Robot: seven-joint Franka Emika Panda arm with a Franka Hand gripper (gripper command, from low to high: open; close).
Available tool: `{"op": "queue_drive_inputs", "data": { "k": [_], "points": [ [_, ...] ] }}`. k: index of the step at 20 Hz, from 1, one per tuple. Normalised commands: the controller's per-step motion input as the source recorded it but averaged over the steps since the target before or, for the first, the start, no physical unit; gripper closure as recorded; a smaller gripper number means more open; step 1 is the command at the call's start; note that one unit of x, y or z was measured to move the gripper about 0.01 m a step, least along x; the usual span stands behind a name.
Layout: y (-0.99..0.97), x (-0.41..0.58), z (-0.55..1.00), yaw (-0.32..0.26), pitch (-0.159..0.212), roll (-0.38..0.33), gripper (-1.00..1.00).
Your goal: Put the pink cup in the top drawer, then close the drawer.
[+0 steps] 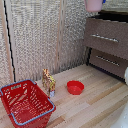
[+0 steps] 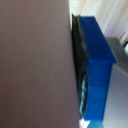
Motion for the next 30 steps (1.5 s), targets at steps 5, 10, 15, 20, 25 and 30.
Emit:
{"op": "queue_drive_inputs", "data": {
  "k": [5, 10, 15, 20, 25, 30],
  "points": [
    [-0.70, 0.029, 0.54, -0.153, 0.098, 0.000, 1.00],
    [-0.75, 0.000, 0.28, -0.138, 0.095, -0.011, 1.00],
    [-0.59, -0.007, 0.03, -0.121, 0.049, -0.036, 1.00],
    [-0.16, -0.079, -0.24, -0.009, 0.000, -0.154, 1.00],
    [-0.15, 0.029, -0.29, -0.001, -0.001, -0.114, 1.00],
    [-0.04, 0.062, -0.33, 0.000, 0.035, -0.113, -1.00]
  ]
}}
